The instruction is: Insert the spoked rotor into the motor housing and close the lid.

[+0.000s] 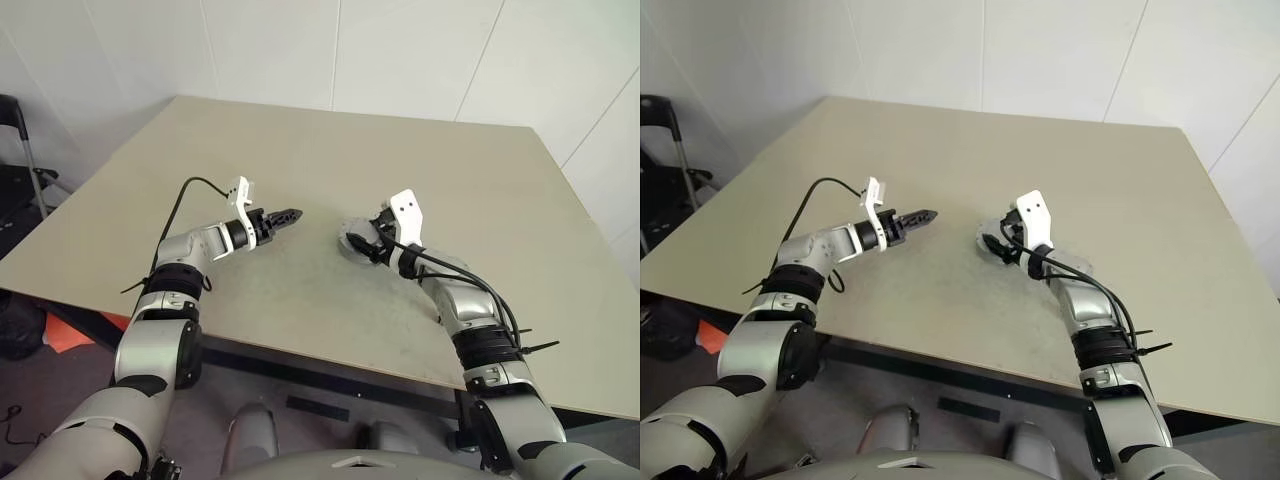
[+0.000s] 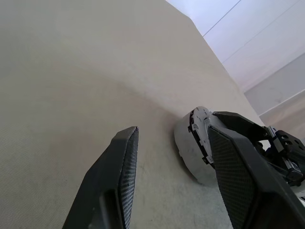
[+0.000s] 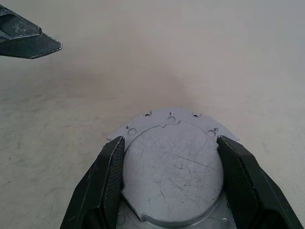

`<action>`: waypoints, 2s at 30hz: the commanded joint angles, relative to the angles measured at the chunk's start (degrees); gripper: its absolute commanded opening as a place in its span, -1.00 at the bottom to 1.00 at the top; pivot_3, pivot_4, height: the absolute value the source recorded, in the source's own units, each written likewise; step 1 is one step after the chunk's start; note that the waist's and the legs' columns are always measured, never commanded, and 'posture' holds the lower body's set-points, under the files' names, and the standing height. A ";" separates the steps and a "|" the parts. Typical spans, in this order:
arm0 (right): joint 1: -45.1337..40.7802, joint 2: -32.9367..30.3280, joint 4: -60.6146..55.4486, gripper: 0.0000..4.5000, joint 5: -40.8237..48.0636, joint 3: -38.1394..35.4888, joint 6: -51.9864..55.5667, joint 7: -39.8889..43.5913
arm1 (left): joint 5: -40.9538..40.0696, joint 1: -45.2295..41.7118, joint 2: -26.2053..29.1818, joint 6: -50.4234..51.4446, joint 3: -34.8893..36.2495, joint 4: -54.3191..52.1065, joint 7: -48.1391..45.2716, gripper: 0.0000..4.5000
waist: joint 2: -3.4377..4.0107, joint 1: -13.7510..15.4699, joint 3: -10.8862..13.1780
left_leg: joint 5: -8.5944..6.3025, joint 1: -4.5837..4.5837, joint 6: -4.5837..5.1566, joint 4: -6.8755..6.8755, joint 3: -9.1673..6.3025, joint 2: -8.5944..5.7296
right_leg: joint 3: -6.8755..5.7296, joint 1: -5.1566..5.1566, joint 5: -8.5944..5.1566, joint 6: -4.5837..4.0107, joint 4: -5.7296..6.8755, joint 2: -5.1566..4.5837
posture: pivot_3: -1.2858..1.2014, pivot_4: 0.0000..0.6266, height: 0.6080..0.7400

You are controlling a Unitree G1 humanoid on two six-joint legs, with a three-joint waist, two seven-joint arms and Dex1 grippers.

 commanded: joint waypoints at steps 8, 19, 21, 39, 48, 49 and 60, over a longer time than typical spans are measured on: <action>-0.58 -1.59 2.49 0.31 -1.66 0.92 4.17 -0.39 | -0.62 -0.20 0.21 -0.18 1.09 -2.60 -0.05 0.09 | 0.00 0.00 0.00 | 0.00 0.01 0.00 0.00 0.00 0.00 | 0.01 0.01 0.00 0.00 0.00 0.00 | 0.03 -1.00 1.00; -0.94 -2.99 4.44 0.31 -3.08 1.59 9.86 -1.24 | -0.71 0.08 -0.30 0.48 1.11 -3.41 0.17 0.09 | -0.03 0.11 -0.02 | -0.01 0.21 0.00 -0.02 0.00 -0.02 | 0.02 0.23 -0.01 0.02 -0.02 -0.01 | 0.03 -1.00 1.00; -0.70 -3.35 4.49 0.31 -3.27 2.10 10.51 -1.10 | -0.73 0.08 -0.34 0.69 1.11 -3.50 0.12 0.09 | -0.04 0.13 -0.03 | -0.01 0.27 0.00 -0.02 0.00 -0.02 | 0.02 0.29 -0.02 0.02 -0.02 -0.02 | 0.03 -1.00 1.00; 0.39 -5.40 4.33 0.31 -2.77 2.42 11.31 -0.47 | -4.14 -2.89 -5.29 6.02 3.88 -1.37 2.93 0.09 | -0.06 0.65 -0.04 | -0.04 0.54 0.04 -0.12 -0.01 -0.12 | 0.03 0.83 -0.29 0.45 -0.27 -0.08 | 0.03 -1.00 1.00; 0.13 -5.05 3.94 0.31 -2.60 2.32 11.24 -1.02 | -4.92 -12.19 -13.22 0.39 10.50 17.00 12.23 -0.48 | -0.01 0.48 -0.15 | -0.04 0.57 0.05 -0.62 -0.01 -0.31 | 0.03 1.03 -0.32 0.54 -1.15 -0.13 | 0.03 -1.00 1.00; 0.21 -5.06 3.75 0.31 -2.58 2.28 11.29 -1.06 | -4.85 -12.81 -13.49 0.12 10.78 18.17 12.39 -0.64 | -0.01 0.43 -0.15 | -0.04 0.57 0.05 -0.65 -0.01 -0.35 | 0.05 1.03 -0.32 0.54 -1.19 -0.14 | 0.03 -1.00 1.00; 1.55 -4.86 1.13 0.31 -2.17 1.39 11.92 -2.10 | -1.89 -15.37 -15.83 1.01 9.96 22.89 11.31 -0.97 | -0.03 0.61 -0.15 | -0.04 0.57 0.05 -0.81 -0.02 -0.42 | 0.03 1.07 -0.31 0.53 -1.22 -0.20 | 0.03 -1.00 1.00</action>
